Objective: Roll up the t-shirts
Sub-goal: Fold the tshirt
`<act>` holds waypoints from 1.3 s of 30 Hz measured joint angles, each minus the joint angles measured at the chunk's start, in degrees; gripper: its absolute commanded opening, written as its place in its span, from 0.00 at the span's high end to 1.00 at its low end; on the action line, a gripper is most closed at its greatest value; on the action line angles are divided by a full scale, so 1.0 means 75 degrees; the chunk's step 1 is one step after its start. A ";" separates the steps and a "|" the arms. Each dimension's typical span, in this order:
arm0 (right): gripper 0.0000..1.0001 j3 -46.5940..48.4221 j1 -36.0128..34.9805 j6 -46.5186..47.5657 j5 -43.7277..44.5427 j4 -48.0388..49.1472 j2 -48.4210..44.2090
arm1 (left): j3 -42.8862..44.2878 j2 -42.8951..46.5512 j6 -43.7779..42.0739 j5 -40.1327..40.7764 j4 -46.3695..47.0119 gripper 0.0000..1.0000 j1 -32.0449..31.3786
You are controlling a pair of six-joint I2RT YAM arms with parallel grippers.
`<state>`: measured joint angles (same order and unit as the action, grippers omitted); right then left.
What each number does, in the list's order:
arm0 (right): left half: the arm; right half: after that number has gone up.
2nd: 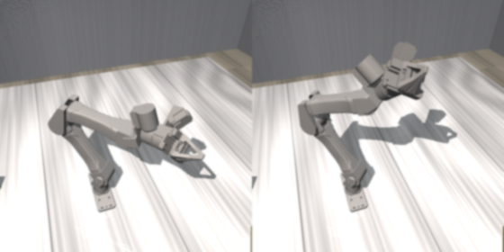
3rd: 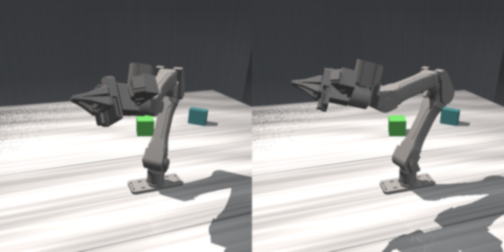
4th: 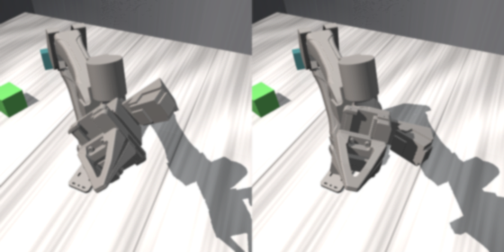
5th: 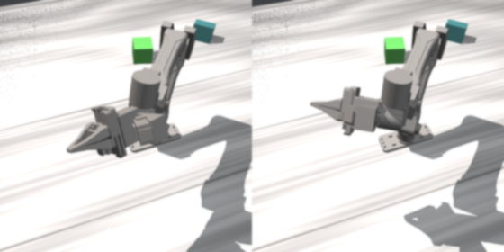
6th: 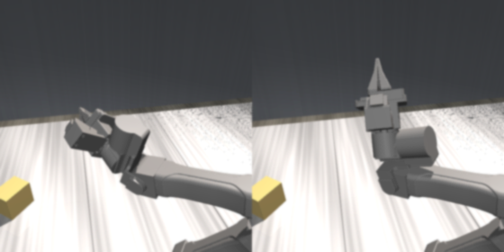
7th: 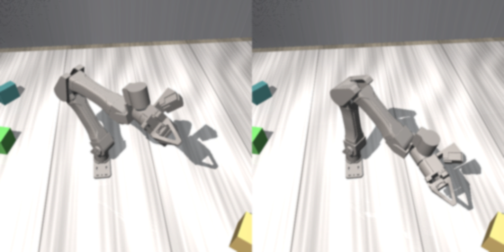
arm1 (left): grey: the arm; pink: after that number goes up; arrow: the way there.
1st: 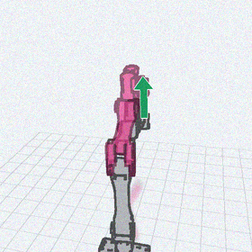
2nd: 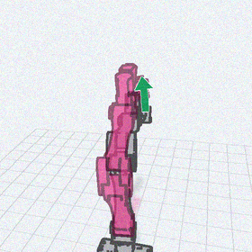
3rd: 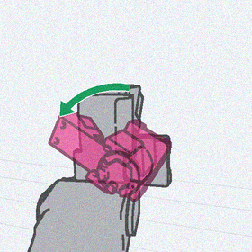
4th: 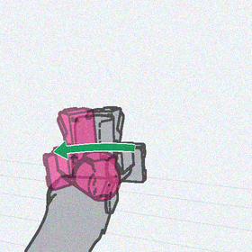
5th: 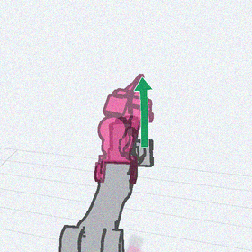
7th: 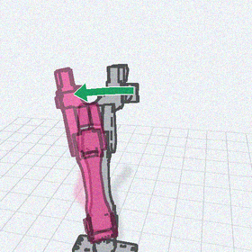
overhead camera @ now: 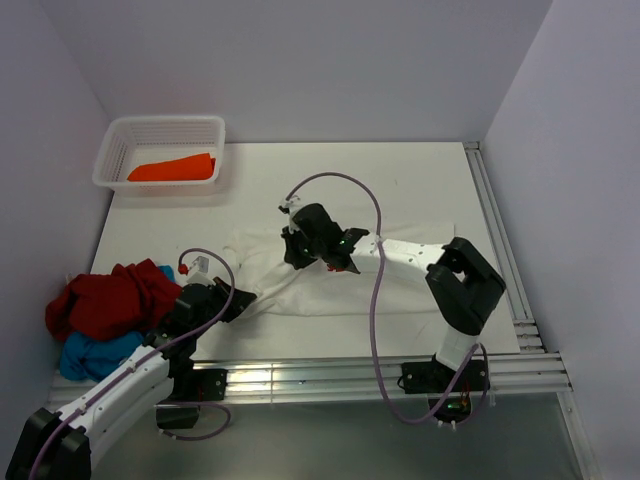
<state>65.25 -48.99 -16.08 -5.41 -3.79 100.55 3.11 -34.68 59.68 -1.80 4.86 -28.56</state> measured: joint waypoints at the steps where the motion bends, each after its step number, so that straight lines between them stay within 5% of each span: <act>1: 1.00 -0.0119 0.0000 -0.0044 0.0003 0.0029 -0.0131 | 0.0000 0.0009 0.0000 0.0000 0.0000 1.00 0.0000; 23: 1.00 -0.2614 -0.0134 -0.1081 0.0227 0.1230 -0.1979 | 0.0000 0.0560 -0.0029 0.0003 -0.0516 0.97 -0.0006; 36: 1.00 -0.3366 -0.0571 -0.1489 0.0449 0.1652 -0.2151 | 0.0020 0.1218 -0.0090 0.0052 -0.1402 0.78 -0.0006; 39: 0.92 -0.3442 -0.0682 -0.1545 0.0530 0.1716 -0.2212 | 0.0111 0.1399 -0.0157 0.0096 -0.1682 0.72 -0.0006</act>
<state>39.44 -54.11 -27.66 -1.43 9.08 83.96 3.95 -24.18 58.50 -1.08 -7.75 -28.60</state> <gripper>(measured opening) 0.019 0.238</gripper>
